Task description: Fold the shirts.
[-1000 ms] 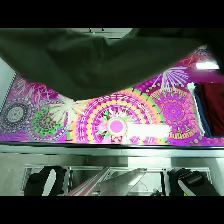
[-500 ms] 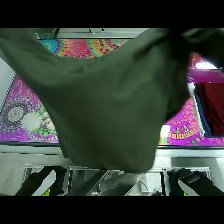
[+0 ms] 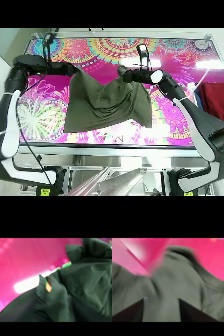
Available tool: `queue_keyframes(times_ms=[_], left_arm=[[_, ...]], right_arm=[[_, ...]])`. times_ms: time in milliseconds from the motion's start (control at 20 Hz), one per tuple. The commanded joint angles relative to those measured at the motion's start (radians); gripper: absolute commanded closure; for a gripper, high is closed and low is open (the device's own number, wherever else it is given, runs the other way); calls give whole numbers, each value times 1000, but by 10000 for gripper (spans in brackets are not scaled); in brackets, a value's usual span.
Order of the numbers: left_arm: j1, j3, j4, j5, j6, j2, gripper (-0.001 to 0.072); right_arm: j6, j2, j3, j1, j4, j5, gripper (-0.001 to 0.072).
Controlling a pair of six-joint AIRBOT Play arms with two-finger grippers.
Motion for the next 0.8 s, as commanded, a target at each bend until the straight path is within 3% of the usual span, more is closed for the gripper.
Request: queue_keyframes(times_ms=[0, 50, 100, 150, 300, 400, 550, 750], left_arm=[[84, 90, 67, 110, -113, -74, 32], [126, 135, 68, 214, -172, -74, 33], [168, 170, 68, 322, -233, -74, 34], [200, 186, 68, 413, -284, -73, 34], [262, 91, 115, 562, -382, -37, 46], [268, -82, 185, 552, -394, 29, 63], [268, -407, 237, 463, -403, 144, 63], [267, -689, 235, 315, -399, 233, 62]], right_arm=[[14, 23, 4, -77, 0, 91, 227], [14, 67, 4, -119, -1, 134, 239], [13, 106, 4, -172, -2, 189, 339], [14, 129, 5, -235, 0, 257, 371], [51, 95, 4, -414, 16, 457, 365], [45, 35, 4, -502, 73, 557, 364], [-64, -60, 4, -560, 148, 674, 364], [-127, -165, 18, -526, 158, 670, 363]])
